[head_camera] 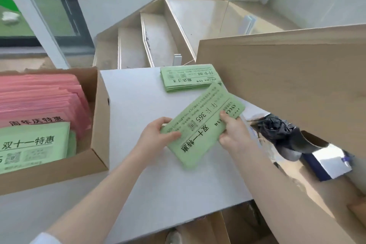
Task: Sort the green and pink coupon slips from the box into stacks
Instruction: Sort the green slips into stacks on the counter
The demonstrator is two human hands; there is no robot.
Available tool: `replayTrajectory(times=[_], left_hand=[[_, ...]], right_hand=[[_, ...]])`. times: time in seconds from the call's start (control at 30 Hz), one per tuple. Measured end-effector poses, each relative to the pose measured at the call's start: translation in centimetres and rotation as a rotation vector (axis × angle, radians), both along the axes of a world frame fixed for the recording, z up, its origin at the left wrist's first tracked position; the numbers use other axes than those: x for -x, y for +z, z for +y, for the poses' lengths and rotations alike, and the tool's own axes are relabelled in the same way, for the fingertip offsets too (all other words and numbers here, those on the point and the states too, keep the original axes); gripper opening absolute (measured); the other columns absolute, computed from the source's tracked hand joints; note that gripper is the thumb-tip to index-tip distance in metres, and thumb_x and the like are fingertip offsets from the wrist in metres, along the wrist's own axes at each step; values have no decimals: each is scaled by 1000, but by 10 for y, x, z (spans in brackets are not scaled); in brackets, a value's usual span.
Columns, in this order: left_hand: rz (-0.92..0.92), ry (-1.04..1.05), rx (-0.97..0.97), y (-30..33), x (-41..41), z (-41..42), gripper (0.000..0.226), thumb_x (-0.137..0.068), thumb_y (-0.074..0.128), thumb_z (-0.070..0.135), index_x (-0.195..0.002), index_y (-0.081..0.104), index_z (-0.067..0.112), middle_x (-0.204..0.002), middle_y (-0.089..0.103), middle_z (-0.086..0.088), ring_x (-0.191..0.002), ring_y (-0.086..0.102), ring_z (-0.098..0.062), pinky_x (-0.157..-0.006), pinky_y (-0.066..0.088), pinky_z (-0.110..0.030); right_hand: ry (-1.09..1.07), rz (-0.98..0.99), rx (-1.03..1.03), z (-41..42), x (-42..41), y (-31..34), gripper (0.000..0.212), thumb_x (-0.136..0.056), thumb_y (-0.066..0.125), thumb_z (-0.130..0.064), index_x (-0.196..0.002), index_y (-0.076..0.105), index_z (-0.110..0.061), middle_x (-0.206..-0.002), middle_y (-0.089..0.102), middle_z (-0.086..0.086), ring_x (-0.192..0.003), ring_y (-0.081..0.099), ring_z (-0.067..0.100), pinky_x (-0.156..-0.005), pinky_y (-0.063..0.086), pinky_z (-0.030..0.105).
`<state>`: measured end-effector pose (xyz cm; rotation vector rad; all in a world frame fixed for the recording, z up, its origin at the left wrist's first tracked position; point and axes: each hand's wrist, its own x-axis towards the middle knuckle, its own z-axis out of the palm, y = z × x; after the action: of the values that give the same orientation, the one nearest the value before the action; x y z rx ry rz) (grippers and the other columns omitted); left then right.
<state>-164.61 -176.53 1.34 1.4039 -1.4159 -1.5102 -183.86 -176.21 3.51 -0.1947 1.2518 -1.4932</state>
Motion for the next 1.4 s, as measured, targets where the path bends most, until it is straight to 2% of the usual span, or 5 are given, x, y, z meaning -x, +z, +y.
replayTrajectory(times=[0.2, 0.37, 0.6, 0.77, 1.4], left_hand=[[4, 381, -11, -13, 27, -46, 41, -75, 74, 12, -106, 48, 20, -95, 65, -7, -84, 67, -23, -79, 54, -41], [-126, 438, 84, -8, 51, -85, 38, -78, 70, 13, -106, 44, 20, -87, 61, 0, -81, 63, -22, -75, 51, -33], [-69, 349, 105, -15, 58, -77, 67, -89, 60, 21, -143, 23, 13, -144, 35, 4, -130, 35, -8, -104, 29, -24], [-859, 1, 219, -35, 50, -52, 102, -75, 67, 52, -148, 6, 16, -157, 5, -6, -144, 2, -21, -115, 0, -34], [-714, 52, 353, -31, 48, -72, 76, -81, 68, 35, -143, 30, 13, -150, 29, -6, -138, 24, -18, -111, 17, -27]], right_hand=[[-93, 149, -94, -27, 34, -35, 44, -78, 58, 14, -117, 50, -6, -110, 63, 17, -99, 62, 31, -89, 51, 47], [-11, 546, -134, -47, 68, -40, 36, -81, 59, 7, -113, 53, -8, -108, 61, 13, -90, 62, 22, -77, 53, 32], [193, 1063, -193, -63, 79, -44, 40, -82, 62, -9, -121, 54, -7, -119, 60, 3, -110, 54, 18, -90, 40, 26], [372, 1176, -88, -61, 76, -46, 59, -75, 72, -16, -126, 45, -7, -114, 55, 0, -106, 50, 17, -84, 37, 27], [530, 1621, -163, -70, 82, -39, 61, -80, 68, -25, -134, 41, -12, -143, 37, 6, -132, 31, 27, -104, 27, 37]])
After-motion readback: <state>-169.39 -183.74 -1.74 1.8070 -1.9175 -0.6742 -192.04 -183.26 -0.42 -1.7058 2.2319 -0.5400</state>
